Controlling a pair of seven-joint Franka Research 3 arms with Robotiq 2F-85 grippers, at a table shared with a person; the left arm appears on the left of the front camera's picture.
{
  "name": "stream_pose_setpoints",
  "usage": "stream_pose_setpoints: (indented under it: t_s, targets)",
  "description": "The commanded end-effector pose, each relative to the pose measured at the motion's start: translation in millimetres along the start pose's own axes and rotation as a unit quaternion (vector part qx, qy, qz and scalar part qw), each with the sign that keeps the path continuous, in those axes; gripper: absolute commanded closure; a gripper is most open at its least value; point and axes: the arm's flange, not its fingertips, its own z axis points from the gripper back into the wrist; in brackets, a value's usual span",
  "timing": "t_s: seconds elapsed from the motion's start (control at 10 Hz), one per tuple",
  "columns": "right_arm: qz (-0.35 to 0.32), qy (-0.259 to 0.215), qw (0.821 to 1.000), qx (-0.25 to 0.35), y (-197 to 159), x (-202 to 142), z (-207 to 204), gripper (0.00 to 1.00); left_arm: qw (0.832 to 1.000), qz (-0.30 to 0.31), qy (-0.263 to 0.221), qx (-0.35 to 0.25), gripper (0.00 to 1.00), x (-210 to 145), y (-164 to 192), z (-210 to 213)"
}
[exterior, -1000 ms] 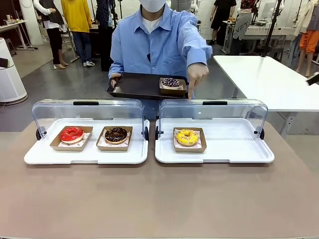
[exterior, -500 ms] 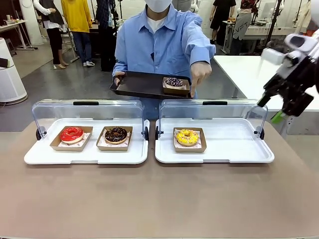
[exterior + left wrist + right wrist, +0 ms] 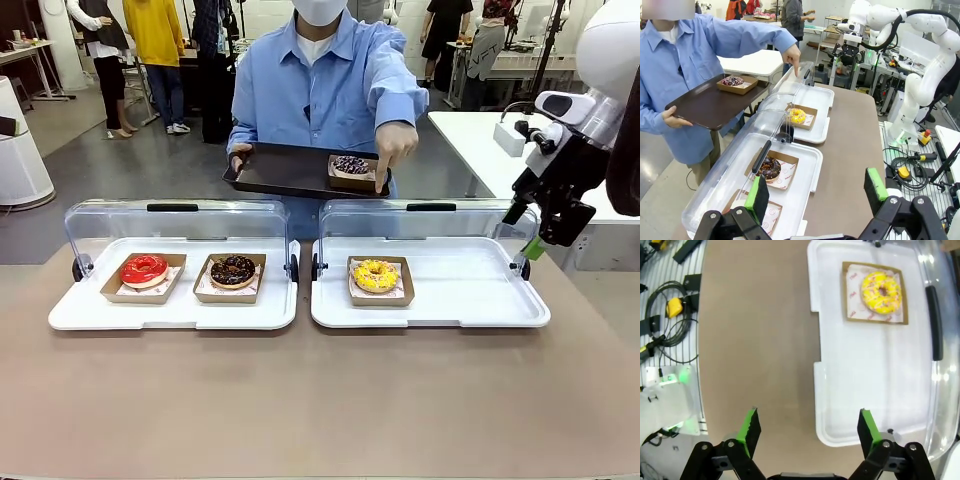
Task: Provide the desired donut to the person.
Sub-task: Pick up and lift the Paper togo box containing the Donut pointed at by the person.
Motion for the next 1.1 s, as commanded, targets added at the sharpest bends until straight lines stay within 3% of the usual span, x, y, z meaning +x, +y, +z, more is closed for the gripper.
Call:
stream_pose_setpoints:
  t_s: [0.0,0.8,1.0]
  targets:
    - [0.006,-0.002,1.000,0.008,3,0,1,0.00,1.000,-0.003,-0.004,0.000,0.00,1,-1,2]
    - [0.004,-0.010,1.000,0.004,1,0,0,0.00,1.000,-0.003,-0.004,0.000,0.00,1,-1,2]
    - [-0.027,0.038,0.999,0.018,6,38,-24,0.00,1.000,-0.003,-0.004,0.000,0.00,1,-1,2]
